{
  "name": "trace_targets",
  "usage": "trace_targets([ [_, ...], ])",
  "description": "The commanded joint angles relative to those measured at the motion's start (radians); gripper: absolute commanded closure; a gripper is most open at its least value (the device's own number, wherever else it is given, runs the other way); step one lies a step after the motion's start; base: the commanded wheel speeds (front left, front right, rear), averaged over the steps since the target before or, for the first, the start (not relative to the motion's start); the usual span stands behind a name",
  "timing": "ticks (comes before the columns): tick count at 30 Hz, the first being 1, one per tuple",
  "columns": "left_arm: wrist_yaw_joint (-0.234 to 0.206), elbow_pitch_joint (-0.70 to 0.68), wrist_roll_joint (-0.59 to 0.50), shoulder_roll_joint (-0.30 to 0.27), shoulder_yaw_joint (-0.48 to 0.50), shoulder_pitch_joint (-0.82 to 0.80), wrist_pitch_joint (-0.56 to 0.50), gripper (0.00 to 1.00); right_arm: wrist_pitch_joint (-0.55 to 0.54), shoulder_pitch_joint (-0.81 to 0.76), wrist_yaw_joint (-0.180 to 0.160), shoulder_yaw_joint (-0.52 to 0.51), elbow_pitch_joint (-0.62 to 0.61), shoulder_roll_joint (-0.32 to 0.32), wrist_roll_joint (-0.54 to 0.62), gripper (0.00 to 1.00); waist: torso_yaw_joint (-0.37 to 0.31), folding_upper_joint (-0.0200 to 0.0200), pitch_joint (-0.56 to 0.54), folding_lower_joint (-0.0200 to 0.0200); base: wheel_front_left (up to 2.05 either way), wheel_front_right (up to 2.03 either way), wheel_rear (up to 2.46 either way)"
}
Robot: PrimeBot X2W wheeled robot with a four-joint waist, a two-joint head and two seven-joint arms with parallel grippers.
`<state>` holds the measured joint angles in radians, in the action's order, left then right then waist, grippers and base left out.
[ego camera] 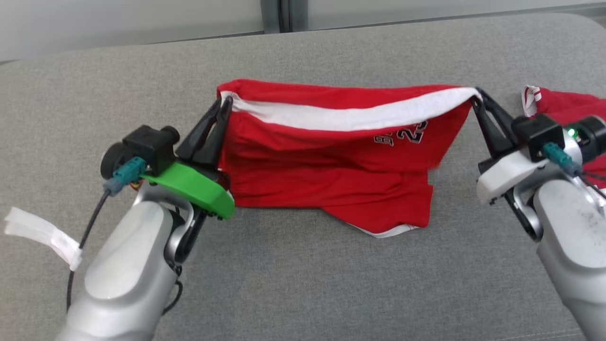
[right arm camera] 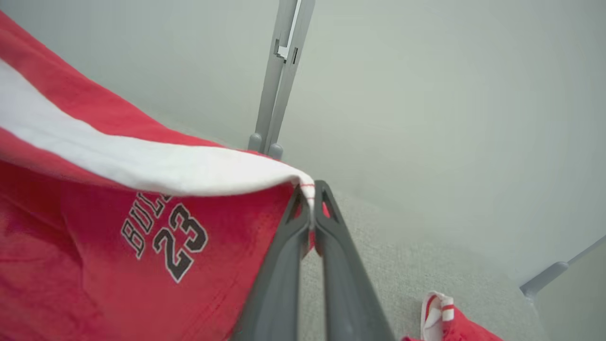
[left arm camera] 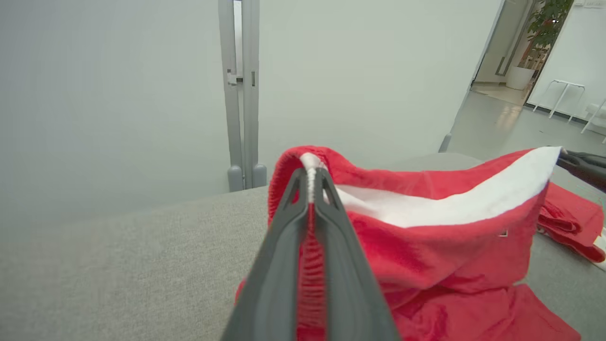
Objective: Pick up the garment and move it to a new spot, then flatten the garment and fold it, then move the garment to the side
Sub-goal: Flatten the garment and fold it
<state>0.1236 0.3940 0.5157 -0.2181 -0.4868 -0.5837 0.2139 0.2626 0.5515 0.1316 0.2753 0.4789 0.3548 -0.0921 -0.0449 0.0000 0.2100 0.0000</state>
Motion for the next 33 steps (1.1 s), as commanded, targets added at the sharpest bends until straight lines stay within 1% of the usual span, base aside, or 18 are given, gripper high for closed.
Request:
trace_targets([
  [1,0.005,-0.018,-0.009,-0.019,-0.002,-0.035,-0.011,1.0,-0.003,0.032,-0.002,0.013,-0.013,0.02,-0.007,1.0,-0.006,0.0,-0.03,0.0,0.0,0.0,0.0],
  [8,0.007,-0.104,0.021,-0.089,0.007,-0.206,-0.076,1.0,-0.065,0.227,-0.002,0.098,-0.094,0.116,-0.024,1.0,-0.005,0.0,-0.105,0.0,0.0,0.0,0.0],
  [10,0.007,-0.121,0.031,-0.101,0.016,-0.233,-0.082,1.0,-0.087,0.256,-0.002,0.098,-0.114,0.126,-0.035,1.0,-0.005,0.0,-0.122,0.0,0.0,0.0,0.0],
  [13,0.003,-0.152,0.037,-0.118,0.027,-0.252,-0.087,1.0,-0.12,0.273,-0.002,0.103,-0.156,0.14,-0.044,1.0,-0.002,0.0,-0.141,0.0,0.0,0.0,0.0],
  [14,-0.005,-0.168,0.019,-0.131,0.029,-0.258,-0.08,1.0,-0.131,0.272,-0.002,0.097,-0.176,0.142,-0.056,1.0,-0.001,0.0,-0.145,0.0,0.0,0.0,0.0],
  [16,-0.017,-0.193,0.003,-0.146,0.027,-0.25,-0.078,1.0,-0.154,0.254,-0.002,0.087,-0.211,0.153,-0.065,1.0,0.002,0.0,-0.149,0.0,0.0,0.0,0.0],
  [19,-0.019,-0.225,0.008,-0.163,0.024,-0.221,-0.096,1.0,-0.186,0.223,-0.002,0.08,-0.259,0.167,-0.081,1.0,0.007,0.0,-0.141,0.0,0.0,0.0,0.0],
  [21,-0.02,-0.242,0.014,-0.174,0.025,-0.216,-0.111,1.0,-0.207,0.211,-0.002,0.069,-0.282,0.187,-0.086,1.0,0.011,0.0,-0.125,0.0,0.0,0.0,0.0],
  [25,-0.014,-0.253,0.028,-0.19,0.021,-0.236,-0.138,1.0,-0.23,0.222,-0.002,0.06,-0.301,0.195,-0.102,1.0,0.015,0.0,-0.074,0.0,0.0,0.0,0.0],
  [28,-0.008,-0.248,0.023,-0.206,0.01,-0.285,-0.16,1.0,-0.251,0.283,-0.002,0.08,-0.286,0.219,-0.09,1.0,0.018,0.0,-0.008,0.0,0.0,0.0,0.0],
  [31,0.0,-0.227,0.004,-0.221,-0.023,-0.35,-0.172,1.0,-0.262,0.361,-0.002,0.11,-0.255,0.206,-0.103,1.0,0.017,0.0,0.063,0.0,0.0,0.0,0.0],
  [33,0.004,-0.201,-0.007,-0.23,-0.048,-0.403,-0.17,1.0,-0.268,0.431,-0.002,0.145,-0.223,0.215,-0.088,1.0,0.014,0.0,0.115,0.0,0.0,0.0,0.0],
])
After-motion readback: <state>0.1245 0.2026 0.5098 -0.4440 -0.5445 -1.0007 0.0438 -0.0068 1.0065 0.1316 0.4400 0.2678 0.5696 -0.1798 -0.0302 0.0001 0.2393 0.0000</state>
